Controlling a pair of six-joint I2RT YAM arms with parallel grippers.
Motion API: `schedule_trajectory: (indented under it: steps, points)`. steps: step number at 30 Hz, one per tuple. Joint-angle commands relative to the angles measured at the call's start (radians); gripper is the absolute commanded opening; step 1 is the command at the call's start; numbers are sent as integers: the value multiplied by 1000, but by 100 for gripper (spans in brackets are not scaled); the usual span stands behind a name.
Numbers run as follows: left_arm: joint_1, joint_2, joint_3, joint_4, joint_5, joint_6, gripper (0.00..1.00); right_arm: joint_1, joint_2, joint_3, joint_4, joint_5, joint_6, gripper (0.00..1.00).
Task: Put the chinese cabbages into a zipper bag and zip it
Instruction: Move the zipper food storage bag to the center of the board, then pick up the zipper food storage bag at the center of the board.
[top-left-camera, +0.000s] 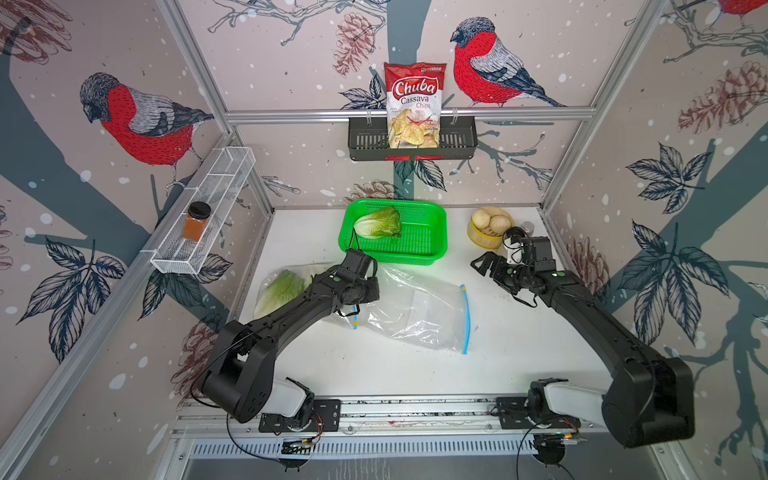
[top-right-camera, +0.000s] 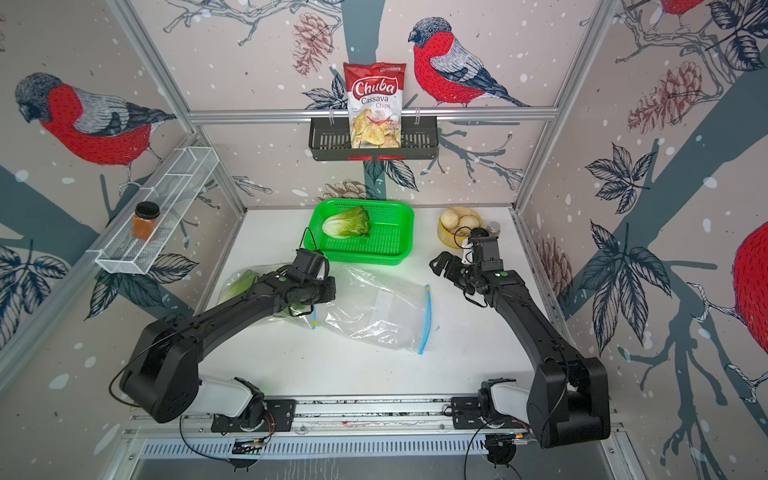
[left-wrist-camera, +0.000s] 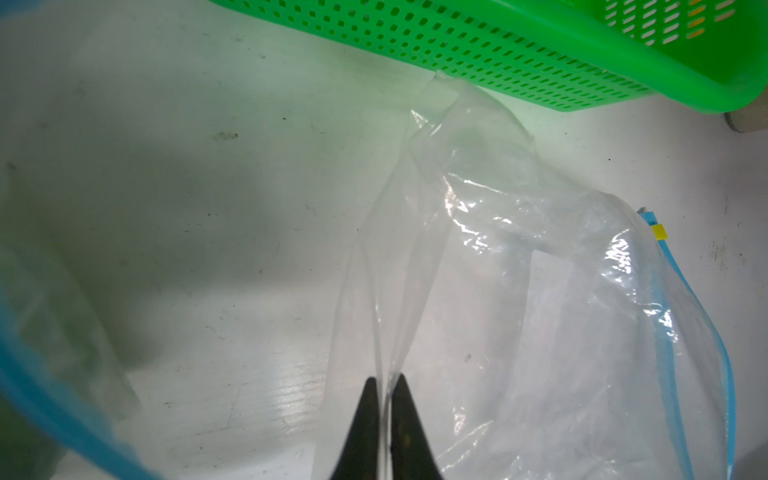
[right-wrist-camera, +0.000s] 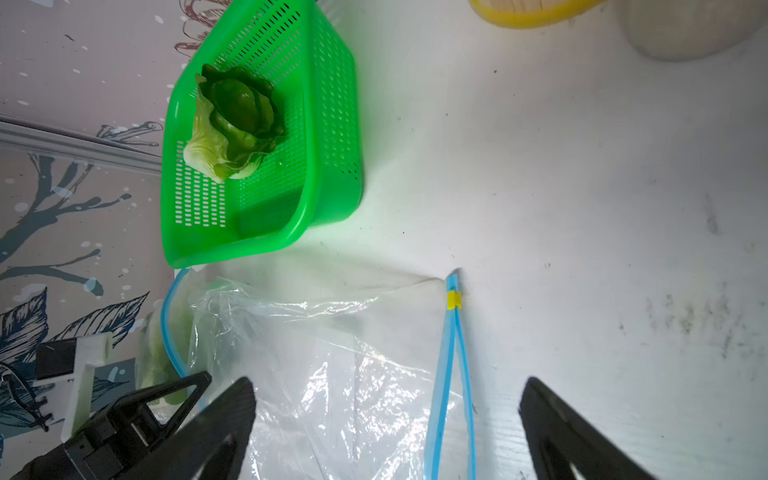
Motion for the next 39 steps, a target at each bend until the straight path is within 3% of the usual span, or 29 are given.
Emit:
schedule_trajectory:
  steps: [1, 5, 8, 15, 19, 30, 39]
  points:
    - [-1, -30, 22, -18, -18, 3, 25, -4, 1, -3, -101, -18, -41, 100]
    - [-38, -61, 76, -58, -99, 11, 33, -26, -8, -56, -198, 8, -31, 99]
    - [-59, -41, 130, -53, -79, 14, 36, -43, -26, -127, -184, 1, -16, 94]
    - [-176, 56, 204, -2, -45, -13, 40, -39, 2, -255, -53, -129, -8, 72]
    - [-228, 109, 250, 4, -36, 11, 42, -11, 39, -283, 31, -167, 7, 66]
    - [-237, 151, 281, 6, -17, 32, 43, 32, 183, -284, 165, -247, 21, 45]
    - [-237, 147, 278, 8, -24, 39, 43, 40, 191, -269, 197, -273, 15, 13]
